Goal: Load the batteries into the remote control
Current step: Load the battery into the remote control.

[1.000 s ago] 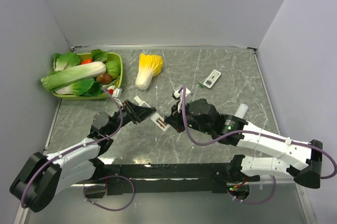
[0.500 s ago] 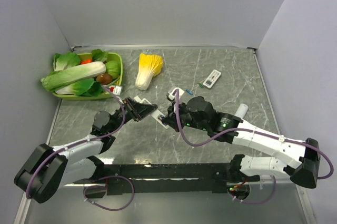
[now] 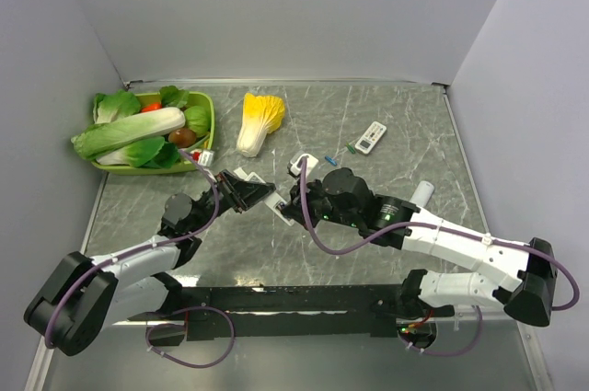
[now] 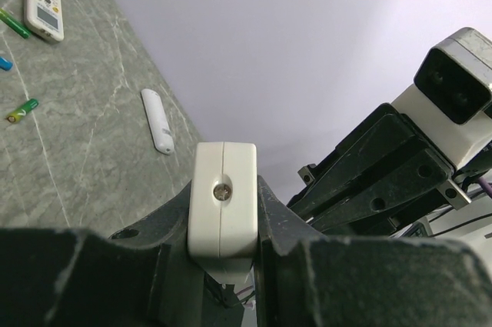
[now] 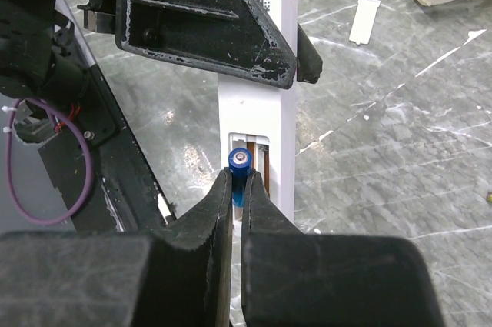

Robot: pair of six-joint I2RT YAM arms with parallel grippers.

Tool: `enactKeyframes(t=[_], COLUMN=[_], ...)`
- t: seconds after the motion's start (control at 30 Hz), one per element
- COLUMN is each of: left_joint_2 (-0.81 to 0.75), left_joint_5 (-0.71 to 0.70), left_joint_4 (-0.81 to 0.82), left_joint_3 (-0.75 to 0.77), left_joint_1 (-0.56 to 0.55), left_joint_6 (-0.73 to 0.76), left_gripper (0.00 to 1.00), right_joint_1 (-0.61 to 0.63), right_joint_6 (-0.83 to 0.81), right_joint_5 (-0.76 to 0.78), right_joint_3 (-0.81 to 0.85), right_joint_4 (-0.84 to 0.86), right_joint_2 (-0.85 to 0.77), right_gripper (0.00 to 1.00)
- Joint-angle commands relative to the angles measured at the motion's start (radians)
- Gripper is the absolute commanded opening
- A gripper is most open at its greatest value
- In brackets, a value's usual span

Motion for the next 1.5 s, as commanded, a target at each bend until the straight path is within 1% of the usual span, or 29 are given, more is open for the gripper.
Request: enactKeyframes(t=[0.0, 0.4, 0.5, 0.53, 0.67, 0.87, 1.07, 1.17, 1.3, 1.47], left_joint_2=[-0.031, -0.014, -0.004, 0.004, 0.022, 0.03, 0.035, 0.038, 0.045, 0.039], left_joint_5=[-0.009, 0.005, 0.015, 0.017, 0.02, 0.054, 0.063, 0.072, 0.091, 0.078], left_joint_4=[0.093, 0.084, 0.07, 0.073, 0.101, 0.055, 0.073, 0.073, 0.052, 0.053], left_joint_3=[0.04, 0.065, 0.076, 0.077, 0.076, 0.102, 0.1, 0.1, 0.113, 0.106], left_joint_1=[-0.004, -0.004, -0.004, -0.004, -0.004, -0.004, -0.002, -0.004, -0.005, -0.005], left_joint_6=[-0.009, -0.001, 0.002, -0.001, -0.015, 0.014, 0.014, 0.014, 0.025, 0.022], left_gripper=[0.02, 0.02, 0.02, 0.02, 0.02, 0.02, 0.02, 0.02, 0.02, 0.02], right_joint_1=[-0.005, -0.002, -0.004, -0.005, -0.005, -0.008, -0.033, -0.042, -0.056, -0.074], right_joint_6=[-0.033, -0.07, -0.079, -0.082, -0.077, -0.085, -0.074, -0.068, -0.054, -0.048], right_joint_5=[0.004, 0.04, 0.051, 0.074, 0.073, 0.12, 0.076, 0.068, 0.097, 0.059], right_joint_3=[0.016, 0.055, 0.046, 0.044, 0.033, 0.029, 0.017, 0.013, 0.02, 0.001], right_joint_4=[-0.099, -0.19, -0.185, -0.185, -0.179, -0.179, -0.167, -0.162, -0.162, -0.129], right_joint_2=[0.036, 0.105, 0.098, 0.096, 0.098, 0.093, 0.088, 0.082, 0.075, 0.044], right_gripper=[0.0, 0.0, 0.0, 0.0, 0.0, 0.0, 0.0, 0.0, 0.0, 0.0])
